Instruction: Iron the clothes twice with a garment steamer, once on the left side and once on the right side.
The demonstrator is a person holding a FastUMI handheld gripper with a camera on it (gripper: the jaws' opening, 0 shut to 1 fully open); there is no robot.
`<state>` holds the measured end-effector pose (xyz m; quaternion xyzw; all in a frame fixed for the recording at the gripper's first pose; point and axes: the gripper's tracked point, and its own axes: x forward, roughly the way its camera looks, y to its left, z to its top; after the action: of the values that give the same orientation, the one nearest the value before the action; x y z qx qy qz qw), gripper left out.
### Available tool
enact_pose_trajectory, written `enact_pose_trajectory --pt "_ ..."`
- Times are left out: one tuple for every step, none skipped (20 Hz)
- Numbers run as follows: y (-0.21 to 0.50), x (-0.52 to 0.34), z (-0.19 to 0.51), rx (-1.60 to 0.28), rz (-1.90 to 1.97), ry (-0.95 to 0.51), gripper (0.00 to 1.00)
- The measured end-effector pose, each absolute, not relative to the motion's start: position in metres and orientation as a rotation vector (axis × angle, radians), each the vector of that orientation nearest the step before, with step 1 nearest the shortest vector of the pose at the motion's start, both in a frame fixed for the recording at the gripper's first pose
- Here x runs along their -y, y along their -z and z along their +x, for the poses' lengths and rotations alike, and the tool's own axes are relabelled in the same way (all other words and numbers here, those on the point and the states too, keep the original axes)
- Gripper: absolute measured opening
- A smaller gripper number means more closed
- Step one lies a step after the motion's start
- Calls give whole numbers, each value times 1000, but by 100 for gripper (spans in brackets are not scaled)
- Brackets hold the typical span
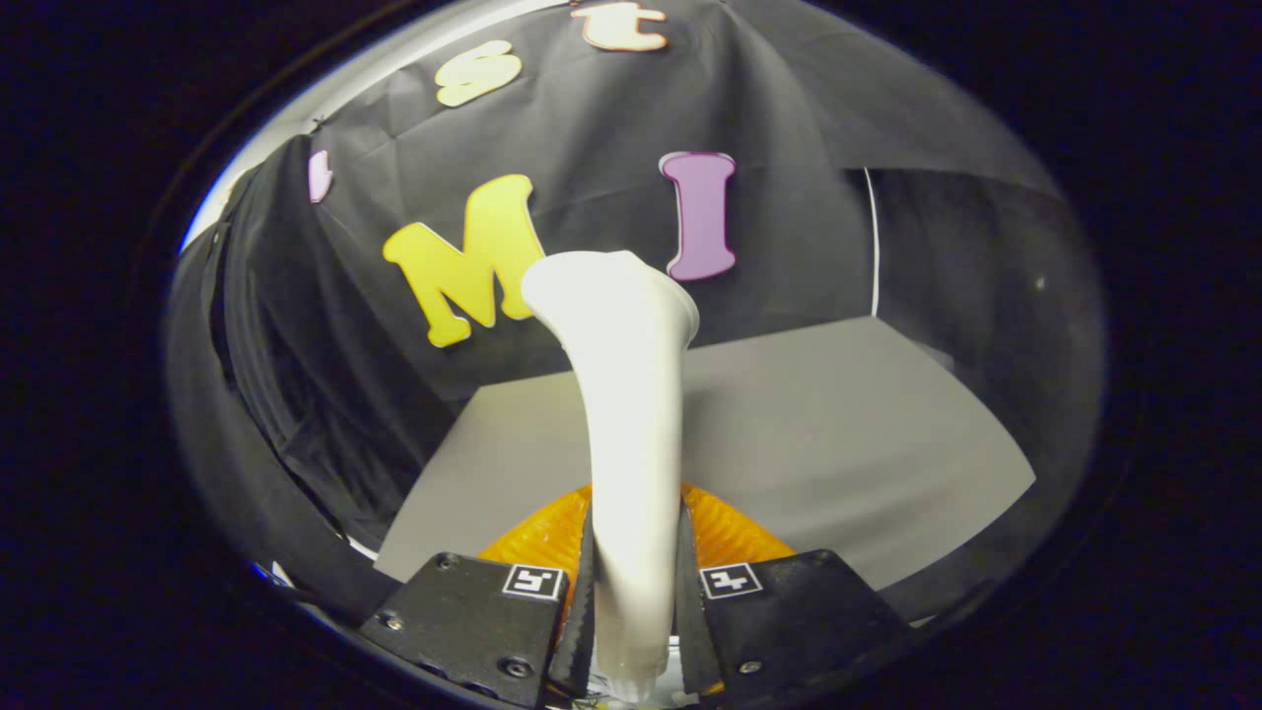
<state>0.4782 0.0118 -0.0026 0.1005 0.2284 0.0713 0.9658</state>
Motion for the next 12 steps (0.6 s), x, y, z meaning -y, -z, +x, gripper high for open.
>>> enact_pose_trajectory --pt "-12 -19 466 -426 201 -141 37" --pt "-28 -25 456 -388 195 -137 37" --pt "-45 -34 448 -349 186 -133 37" --pt "-60 -43 444 -319 183 -131 37" --pt "-77 -54 441 -287 181 -131 37" --pt "-93 -64 434 -259 178 -132 37" --pt "-107 -74 426 -227 173 -132 37" --pt "-121 -84 417 -202 165 -134 37" --pt "-137 -93 410 -172 160 -138 37" --pt "-151 -103 402 -147 148 -136 37" --pt "-164 -112 396 -125 133 -131 37" --pt "-180 -125 390 -93 120 -130 37"
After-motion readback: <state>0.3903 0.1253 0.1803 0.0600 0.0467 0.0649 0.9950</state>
